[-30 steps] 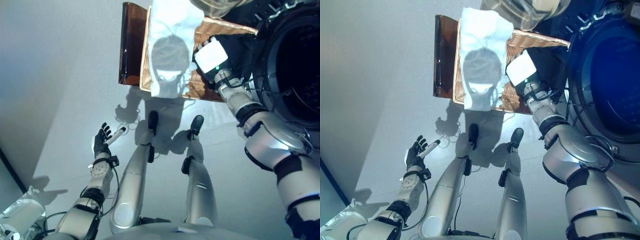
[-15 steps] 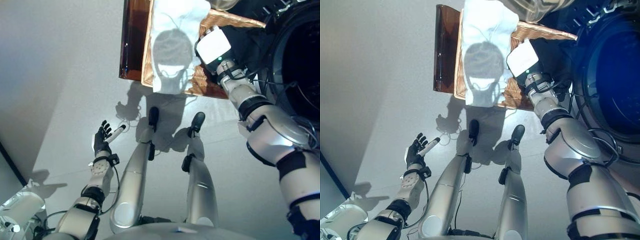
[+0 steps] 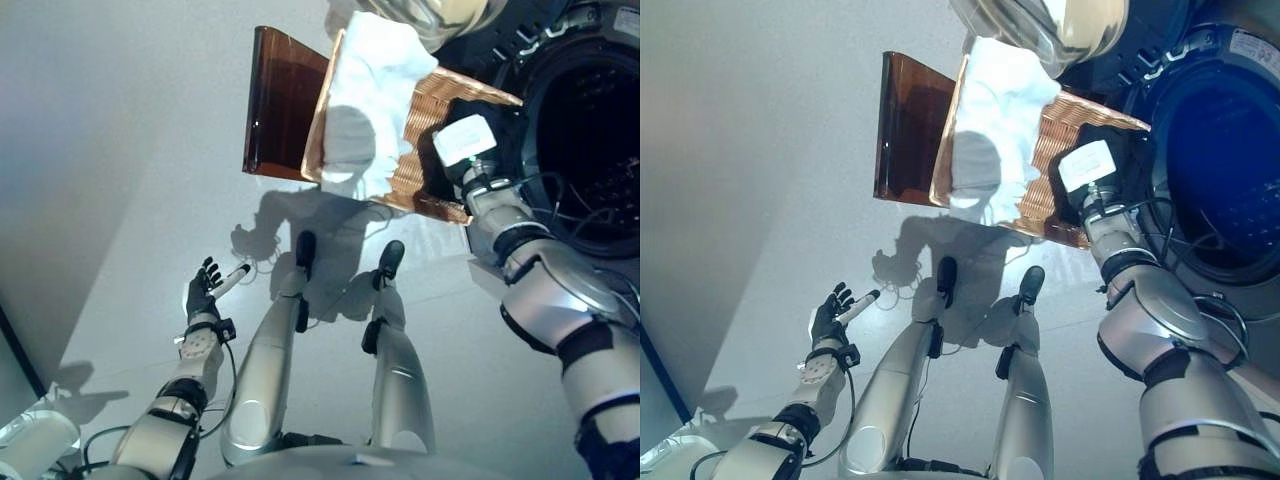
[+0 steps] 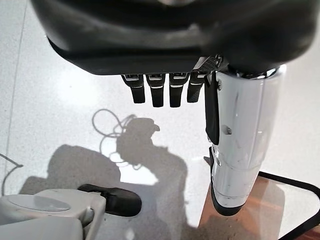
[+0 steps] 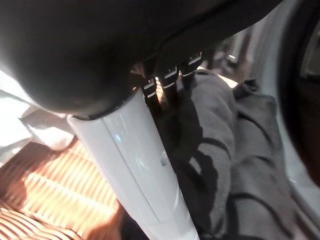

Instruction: Pick up the clothes and place them into the washing machine

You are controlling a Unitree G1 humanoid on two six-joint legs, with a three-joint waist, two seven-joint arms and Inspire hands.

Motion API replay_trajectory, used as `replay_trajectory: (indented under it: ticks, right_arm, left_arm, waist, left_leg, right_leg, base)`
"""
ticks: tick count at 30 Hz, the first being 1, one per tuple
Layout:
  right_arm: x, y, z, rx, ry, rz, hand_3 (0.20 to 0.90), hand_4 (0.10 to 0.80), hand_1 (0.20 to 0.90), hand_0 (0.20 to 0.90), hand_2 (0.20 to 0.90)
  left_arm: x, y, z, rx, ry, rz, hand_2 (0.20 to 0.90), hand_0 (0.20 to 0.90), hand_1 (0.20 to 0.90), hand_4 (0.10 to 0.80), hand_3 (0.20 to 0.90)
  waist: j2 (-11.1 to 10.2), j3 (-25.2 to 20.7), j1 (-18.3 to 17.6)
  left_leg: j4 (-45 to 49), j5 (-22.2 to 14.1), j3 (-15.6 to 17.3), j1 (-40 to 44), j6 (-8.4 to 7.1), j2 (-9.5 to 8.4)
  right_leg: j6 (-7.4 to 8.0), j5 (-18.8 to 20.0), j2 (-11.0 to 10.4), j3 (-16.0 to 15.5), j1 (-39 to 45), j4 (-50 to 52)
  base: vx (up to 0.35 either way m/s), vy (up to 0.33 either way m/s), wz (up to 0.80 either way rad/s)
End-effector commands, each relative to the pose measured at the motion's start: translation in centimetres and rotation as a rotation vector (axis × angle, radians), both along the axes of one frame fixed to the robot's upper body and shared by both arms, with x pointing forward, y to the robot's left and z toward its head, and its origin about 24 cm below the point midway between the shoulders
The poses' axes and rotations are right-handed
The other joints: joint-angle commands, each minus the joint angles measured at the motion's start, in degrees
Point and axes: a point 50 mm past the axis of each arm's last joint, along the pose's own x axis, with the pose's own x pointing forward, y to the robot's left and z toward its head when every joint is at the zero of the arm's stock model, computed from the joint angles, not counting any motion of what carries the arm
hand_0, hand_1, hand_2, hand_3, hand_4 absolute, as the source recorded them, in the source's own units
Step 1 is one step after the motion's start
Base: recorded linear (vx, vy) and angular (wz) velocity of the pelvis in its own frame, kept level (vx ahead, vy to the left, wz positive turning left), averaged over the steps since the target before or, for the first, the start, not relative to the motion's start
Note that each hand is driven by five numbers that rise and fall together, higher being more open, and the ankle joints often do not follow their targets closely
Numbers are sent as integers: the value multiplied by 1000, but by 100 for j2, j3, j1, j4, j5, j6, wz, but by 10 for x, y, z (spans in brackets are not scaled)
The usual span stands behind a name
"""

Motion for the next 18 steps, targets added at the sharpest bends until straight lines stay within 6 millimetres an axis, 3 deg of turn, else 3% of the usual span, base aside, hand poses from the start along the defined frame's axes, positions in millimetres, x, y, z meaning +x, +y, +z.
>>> replay_trajectory:
  ticks: [1, 6, 13, 14, 15, 18]
  right_arm:
    - [-9, -44, 36, -32, -98, -150, 900, 800, 900, 900, 900]
    - [-13, -52, 36, -40, -97, -166, 900, 800, 900, 900, 900]
    - [-12, -54, 54, -55, -136, -169, 900, 800, 900, 900, 900]
    - [-10, -52, 62, -74, -158, -157, 274, 353, 274, 274, 274]
    - [-10, -52, 62, -74, -158, -157, 200, 300, 200, 200, 200]
    - [-7, -45, 70, -104, -188, -119, 200, 300, 200, 200, 200]
  left_arm:
    - [-20, 22, -11, 64, 74, 41, 900, 900, 900, 800, 900]
    - [-22, 24, -12, 65, 75, 43, 900, 900, 900, 800, 900]
    - [-19, 25, -8, 57, 48, 45, 900, 900, 900, 800, 900]
    - [-20, 24, -8, 52, 41, 48, 900, 900, 900, 800, 900]
    - [-20, 24, -8, 52, 41, 48, 900, 900, 900, 800, 900]
    - [-21, 24, -8, 52, 39, 57, 900, 900, 900, 800, 900]
  waist:
    - [224, -331, 107]
    - [181, -371, 99]
    - [194, -249, 88]
    - [210, -201, 81]
    - [210, -201, 81]
    - [247, -131, 60]
  left_leg:
    - [-1705, 695, -299, 821, -734, 132]
    - [-1705, 683, -297, 855, -725, 127]
    - [-1705, 721, -287, 774, -734, 141]
    - [-1705, 737, -286, 734, -738, 146]
    - [-1705, 737, -287, 733, -738, 146]
    - [-1705, 762, -292, 679, -739, 145]
  right_leg:
    - [176, -426, 273, -102, 536, 145]
    - [177, -434, 281, -58, 585, 106]
    - [173, -416, 289, -21, 500, 106]
    - [171, -407, 298, -14, 471, 107]
    - [171, -407, 298, -14, 470, 107]
    - [164, -395, 325, 11, 386, 131]
  base:
    - [0, 0, 0]
    - [6, 1, -2]
    - [0, 0, 0]
    - [-4, -12, 4]
    - [-4, -14, 3]
    - [0, 0, 0]
